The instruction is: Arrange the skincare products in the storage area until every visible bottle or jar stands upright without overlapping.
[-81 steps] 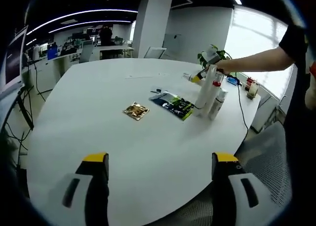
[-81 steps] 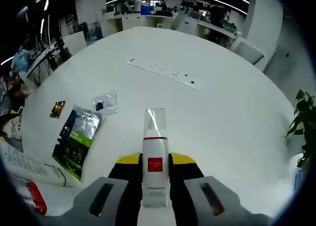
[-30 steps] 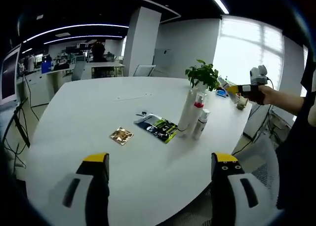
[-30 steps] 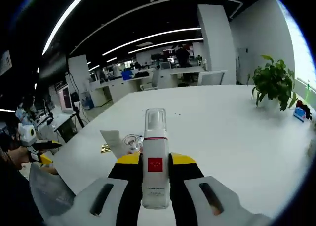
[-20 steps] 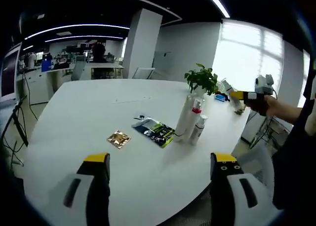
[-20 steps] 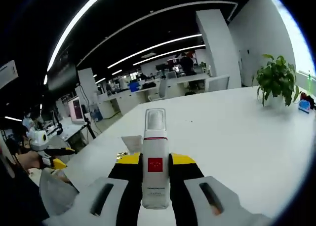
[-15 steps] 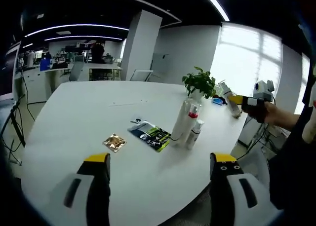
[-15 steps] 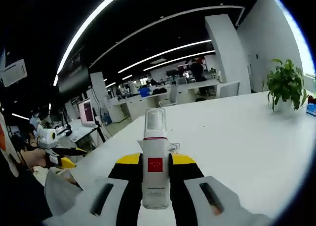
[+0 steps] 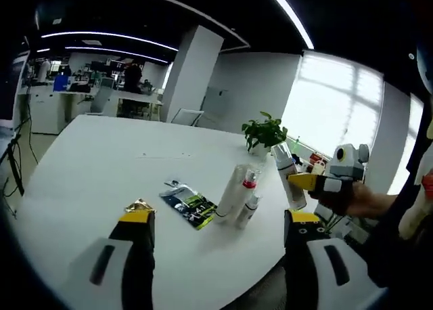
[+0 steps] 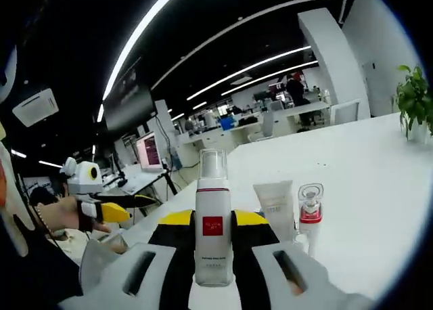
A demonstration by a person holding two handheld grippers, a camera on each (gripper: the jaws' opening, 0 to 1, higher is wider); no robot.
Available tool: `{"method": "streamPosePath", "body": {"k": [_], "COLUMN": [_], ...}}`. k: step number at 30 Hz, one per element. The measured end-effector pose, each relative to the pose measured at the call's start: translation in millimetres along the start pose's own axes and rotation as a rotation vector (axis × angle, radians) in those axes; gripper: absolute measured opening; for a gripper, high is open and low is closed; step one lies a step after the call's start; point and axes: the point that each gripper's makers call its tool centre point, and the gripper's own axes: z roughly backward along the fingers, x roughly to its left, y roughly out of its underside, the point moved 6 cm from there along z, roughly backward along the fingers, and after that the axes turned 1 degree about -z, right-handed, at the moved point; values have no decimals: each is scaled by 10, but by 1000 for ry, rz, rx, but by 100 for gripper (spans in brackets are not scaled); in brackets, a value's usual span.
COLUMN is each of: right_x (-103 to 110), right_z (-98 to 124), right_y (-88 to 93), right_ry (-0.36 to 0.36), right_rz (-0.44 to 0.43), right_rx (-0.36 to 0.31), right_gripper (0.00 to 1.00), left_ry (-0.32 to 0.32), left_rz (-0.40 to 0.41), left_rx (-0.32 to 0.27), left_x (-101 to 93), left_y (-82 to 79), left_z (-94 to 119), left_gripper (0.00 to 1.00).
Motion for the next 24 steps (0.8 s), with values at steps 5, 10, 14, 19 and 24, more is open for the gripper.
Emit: {"method": "streamPosePath", "body": {"k": [5, 10, 14, 19, 24], "right_x": [128, 281, 386, 534, 624], "right_z": [-94, -174, -218, -274, -305], "right_y": [30, 86, 101, 115, 104], "right_ry": [-26, -45, -58, -80, -95], "right_rz": [2, 58, 99, 190, 243], "right_rx": [-1, 9, 6, 22, 34], "right_gripper": [20, 20, 20, 20, 20], "left_ry": [12, 61, 88, 109, 138], "left_rz": [45, 93, 150, 214, 250], "left_rx": [-26, -33, -49, -56, -77], "left_x": [-44, -162, -284, -354, -430], "left_y": [-51, -65, -80, -74, -115], "left_z": [-29, -107, -166, -243, -285], "left_gripper": [67, 63, 59, 56, 53]}}
